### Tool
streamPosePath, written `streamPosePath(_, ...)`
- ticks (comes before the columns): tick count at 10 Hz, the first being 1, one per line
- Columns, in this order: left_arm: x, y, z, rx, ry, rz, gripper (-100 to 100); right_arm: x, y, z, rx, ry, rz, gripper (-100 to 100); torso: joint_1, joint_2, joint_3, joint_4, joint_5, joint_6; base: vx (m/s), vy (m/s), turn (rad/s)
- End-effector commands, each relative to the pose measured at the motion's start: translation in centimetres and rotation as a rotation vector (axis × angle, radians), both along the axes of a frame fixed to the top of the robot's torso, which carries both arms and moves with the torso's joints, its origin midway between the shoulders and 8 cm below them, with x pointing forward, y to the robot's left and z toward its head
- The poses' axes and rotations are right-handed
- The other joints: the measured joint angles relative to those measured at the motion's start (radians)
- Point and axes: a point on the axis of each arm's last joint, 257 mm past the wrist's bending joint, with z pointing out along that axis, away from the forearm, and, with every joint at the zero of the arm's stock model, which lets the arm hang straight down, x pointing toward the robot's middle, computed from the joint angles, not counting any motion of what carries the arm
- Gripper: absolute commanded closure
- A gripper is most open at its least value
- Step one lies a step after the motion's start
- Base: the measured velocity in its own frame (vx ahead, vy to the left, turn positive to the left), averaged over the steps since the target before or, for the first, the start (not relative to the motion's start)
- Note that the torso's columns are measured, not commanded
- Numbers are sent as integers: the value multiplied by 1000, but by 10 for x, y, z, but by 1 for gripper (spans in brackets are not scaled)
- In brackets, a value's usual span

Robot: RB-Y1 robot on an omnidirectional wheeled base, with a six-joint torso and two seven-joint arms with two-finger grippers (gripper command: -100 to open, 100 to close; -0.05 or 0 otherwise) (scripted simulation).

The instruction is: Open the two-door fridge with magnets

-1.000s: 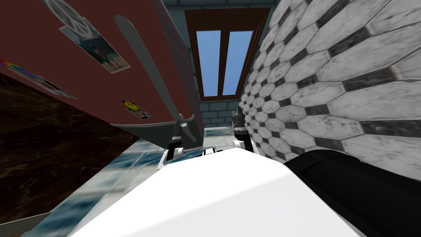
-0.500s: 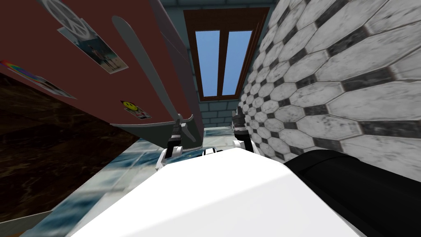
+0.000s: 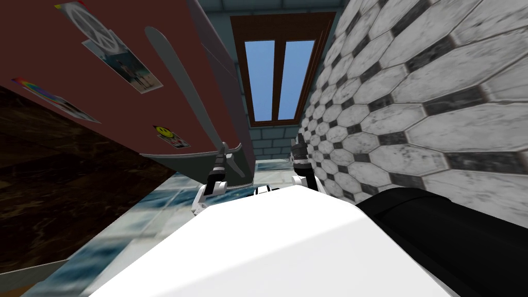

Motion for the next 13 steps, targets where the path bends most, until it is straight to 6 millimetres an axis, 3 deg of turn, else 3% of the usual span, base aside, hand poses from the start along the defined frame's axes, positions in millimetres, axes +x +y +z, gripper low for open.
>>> streamPosePath(1,6,6,3,16,35,19,-100,0,0,0,0,0,0,0,-1,0,0,0,0,0,-9,-40,12)
streamPosePath(13,20,36,16,92,176,101,-100,0,0,0,0,0,0,0,-5,-4,-3,1,-3,4,-11,-37,13)
